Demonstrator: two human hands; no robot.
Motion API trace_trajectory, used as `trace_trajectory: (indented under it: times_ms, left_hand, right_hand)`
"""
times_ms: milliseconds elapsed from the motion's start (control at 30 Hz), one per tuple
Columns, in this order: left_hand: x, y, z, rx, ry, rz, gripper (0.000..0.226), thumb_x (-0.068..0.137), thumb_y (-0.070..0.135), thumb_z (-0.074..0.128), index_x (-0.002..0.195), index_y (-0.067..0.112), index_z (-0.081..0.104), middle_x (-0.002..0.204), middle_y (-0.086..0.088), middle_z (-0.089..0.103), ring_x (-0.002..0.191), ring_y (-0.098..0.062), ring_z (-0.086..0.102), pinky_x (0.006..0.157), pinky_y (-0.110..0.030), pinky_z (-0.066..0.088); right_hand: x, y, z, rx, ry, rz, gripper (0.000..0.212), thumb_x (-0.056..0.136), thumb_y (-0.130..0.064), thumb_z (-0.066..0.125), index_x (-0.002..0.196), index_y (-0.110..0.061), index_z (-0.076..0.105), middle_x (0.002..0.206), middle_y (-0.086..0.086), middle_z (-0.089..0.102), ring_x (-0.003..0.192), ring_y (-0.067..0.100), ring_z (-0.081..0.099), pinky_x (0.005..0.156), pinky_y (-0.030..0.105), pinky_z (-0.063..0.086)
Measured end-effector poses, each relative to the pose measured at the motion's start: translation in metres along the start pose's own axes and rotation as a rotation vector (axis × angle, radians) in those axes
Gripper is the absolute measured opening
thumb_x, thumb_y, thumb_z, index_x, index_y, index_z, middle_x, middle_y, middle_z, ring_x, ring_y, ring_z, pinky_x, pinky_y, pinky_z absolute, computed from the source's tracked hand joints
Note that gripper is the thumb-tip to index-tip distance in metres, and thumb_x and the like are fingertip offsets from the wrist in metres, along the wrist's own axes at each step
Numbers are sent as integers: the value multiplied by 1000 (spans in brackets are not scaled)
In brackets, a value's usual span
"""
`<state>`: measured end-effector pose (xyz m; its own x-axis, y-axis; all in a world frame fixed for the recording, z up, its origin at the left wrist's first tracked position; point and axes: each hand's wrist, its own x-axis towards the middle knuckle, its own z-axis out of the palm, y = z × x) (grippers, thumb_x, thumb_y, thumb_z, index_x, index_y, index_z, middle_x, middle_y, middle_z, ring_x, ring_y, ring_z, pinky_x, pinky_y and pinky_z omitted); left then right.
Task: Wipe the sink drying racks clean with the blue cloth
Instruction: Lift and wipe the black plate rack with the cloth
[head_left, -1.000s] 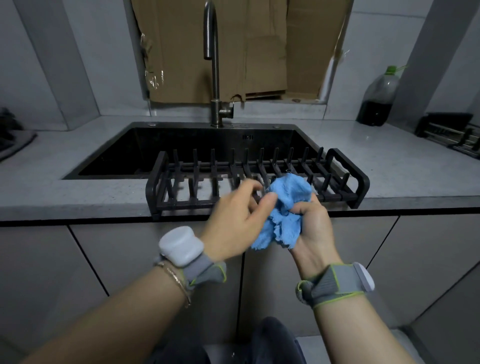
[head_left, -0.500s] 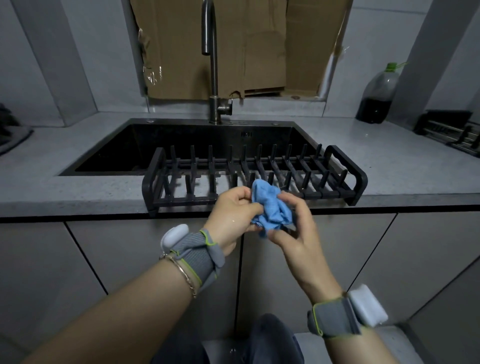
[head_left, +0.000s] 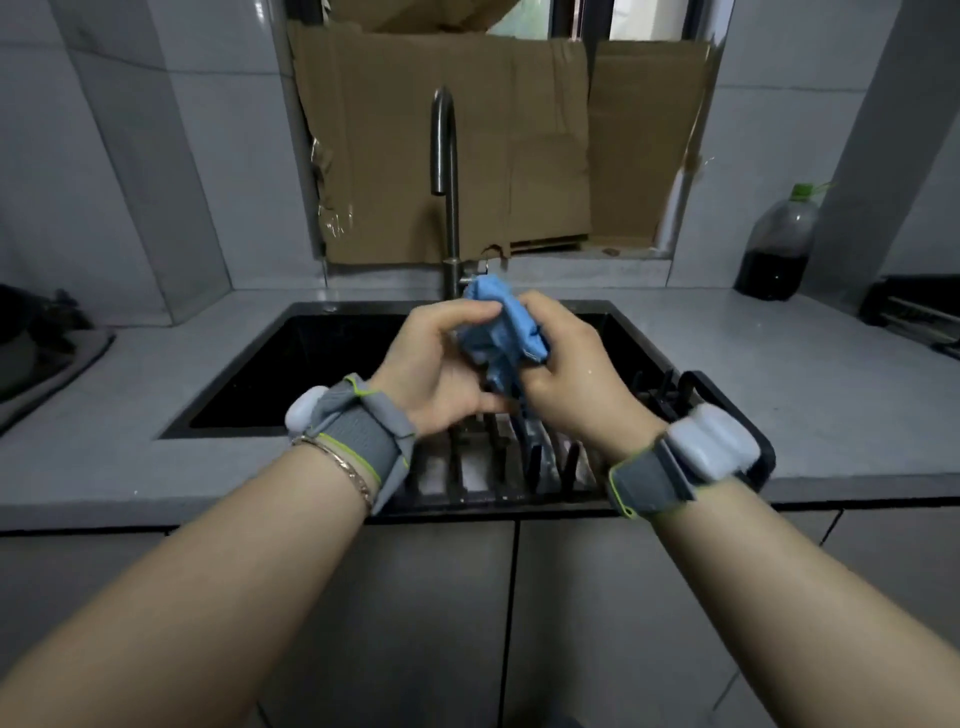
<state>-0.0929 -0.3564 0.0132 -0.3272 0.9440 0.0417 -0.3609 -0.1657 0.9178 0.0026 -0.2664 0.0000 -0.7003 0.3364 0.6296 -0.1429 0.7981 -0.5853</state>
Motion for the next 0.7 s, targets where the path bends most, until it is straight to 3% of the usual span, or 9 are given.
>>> trace_trajectory:
  times_ms: [67,100,167,233,333,400,467,567,700]
  left_hand:
    - [19,17,-12,-109,-100,-30,37,71,30,62,100,8,60,99,-15,65,92,-32,63,77,-50,55]
    - [32,24,-18,-98,-99,-41,43,71,35,66,104,8,60,100,-15,66,94,-31,64,77,-50,56]
    - [52,32,-26,21,-41,-58,35,79,35,62,103,10,60,93,-10,69,85,-22,66,73,-37,58]
    - [73,37,-35,176,36,-67,12,89,22,54,90,11,59,71,-2,68,62,-11,65,55,-21,54]
    - [98,36,-50,201,142,-83,9,92,3,52,87,8,58,68,-5,66,53,-10,62,48,-17,49]
    - [118,37,-61,201,194,-88,15,90,-7,50,88,6,57,73,-10,63,56,-13,63,49,-18,50]
    - [129,38,-64,276,158,-135,22,89,-12,42,89,7,53,75,-12,58,63,-16,61,51,-20,50]
    - [141,40,-66,421,49,-229,27,87,-13,37,92,9,51,78,-10,56,73,-18,58,57,-26,50]
    - [155,43,-69,605,37,-309,22,86,-12,47,81,9,53,75,-7,57,72,-16,56,66,-29,47]
  right_hand:
    - [31,5,-3,-111,-84,-27,37,71,10,45,94,-19,48,82,-12,49,76,7,45,63,21,31]
    - [47,11,-4,-180,-129,-39,43,71,9,47,106,-17,49,91,-10,51,87,10,45,71,22,31]
    - [69,23,-6,-376,-189,-73,58,75,1,53,129,-15,42,119,2,51,116,19,38,90,31,32]
    - [88,39,-7,-428,-184,-77,67,76,-10,64,138,-15,37,133,7,43,126,23,32,102,38,30]
    - [100,53,-6,-280,-203,-24,89,71,-23,78,144,-16,28,142,7,30,132,21,29,108,28,27]
    - [111,71,1,-268,-332,-20,98,71,-23,79,148,-16,18,150,6,22,139,17,21,111,19,18]
    - [113,80,9,-343,-470,-44,105,72,-17,76,150,-19,5,156,4,10,143,16,11,114,23,15]
    - [122,89,14,-487,-479,-127,98,76,-5,67,149,-16,3,150,12,22,136,26,28,107,34,32]
    - [137,94,13,-777,-470,-137,64,87,-14,58,143,-14,25,126,9,43,107,29,53,80,35,43]
